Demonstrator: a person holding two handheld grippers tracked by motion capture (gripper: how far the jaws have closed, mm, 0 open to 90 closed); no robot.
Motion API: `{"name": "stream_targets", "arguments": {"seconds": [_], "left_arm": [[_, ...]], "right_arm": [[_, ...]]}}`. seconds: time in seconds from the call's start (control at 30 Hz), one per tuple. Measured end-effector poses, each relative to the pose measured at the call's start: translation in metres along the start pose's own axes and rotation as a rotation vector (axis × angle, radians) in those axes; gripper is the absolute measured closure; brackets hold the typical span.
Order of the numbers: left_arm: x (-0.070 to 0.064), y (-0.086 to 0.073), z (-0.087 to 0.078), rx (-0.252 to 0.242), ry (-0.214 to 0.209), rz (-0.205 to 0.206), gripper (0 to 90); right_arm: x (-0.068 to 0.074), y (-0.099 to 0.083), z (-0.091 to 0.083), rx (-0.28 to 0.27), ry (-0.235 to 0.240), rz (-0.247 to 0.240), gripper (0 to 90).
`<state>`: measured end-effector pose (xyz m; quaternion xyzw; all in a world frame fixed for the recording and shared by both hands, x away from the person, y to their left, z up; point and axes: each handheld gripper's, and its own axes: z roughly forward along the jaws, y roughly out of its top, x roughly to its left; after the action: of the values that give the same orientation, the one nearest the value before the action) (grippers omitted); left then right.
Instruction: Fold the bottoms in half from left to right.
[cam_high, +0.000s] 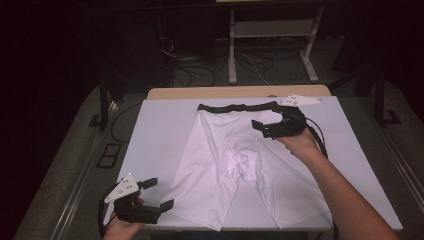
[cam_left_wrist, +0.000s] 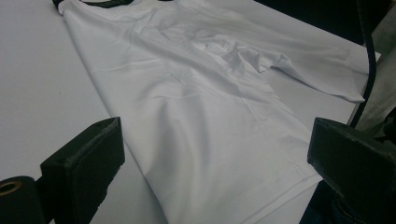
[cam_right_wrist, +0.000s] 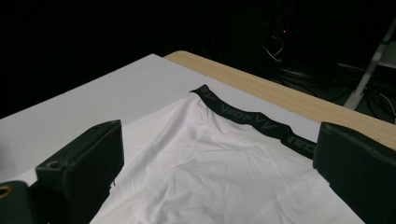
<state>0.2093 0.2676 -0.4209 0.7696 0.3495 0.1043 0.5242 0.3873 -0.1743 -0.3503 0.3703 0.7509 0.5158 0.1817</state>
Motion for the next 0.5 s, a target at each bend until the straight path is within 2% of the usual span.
{"name": "stream_targets", "arguments": {"seconds": [0.03, 0.13, 0.17, 0.27, 0.3, 0.5], "left_arm": [[0.0, 0.0, 0.0, 0.002, 0.0, -0.003, 2.6], [0.0, 0.0, 0.0, 0.006, -0.002, -0.003, 2.4], [0.001, 0.0, 0.001, 0.023, -0.003, 0.004, 2.4], [0.0, -0.001, 0.002, 0.027, -0.002, 0.003, 2.4], [0.0, 0.0, 0.002, 0.032, 0.007, 0.015, 2.6], [-0.002, 0.002, 0.005, 0.036, 0.001, 0.03, 2.6]], "right_arm": [[0.001, 0.002, 0.007, 0.012, -0.002, -0.007, 1.7], [0.001, 0.003, 0.012, 0.021, 0.002, -0.011, 1.7], [0.003, 0.004, 0.022, 0.04, 0.005, -0.016, 1.7], [0.004, 0.006, 0.029, 0.052, 0.003, -0.02, 1.7], [0.005, 0.008, 0.034, 0.056, 0.005, -0.018, 1.7], [0.007, 0.012, 0.052, 0.072, 0.01, -0.022, 1.8]]}}
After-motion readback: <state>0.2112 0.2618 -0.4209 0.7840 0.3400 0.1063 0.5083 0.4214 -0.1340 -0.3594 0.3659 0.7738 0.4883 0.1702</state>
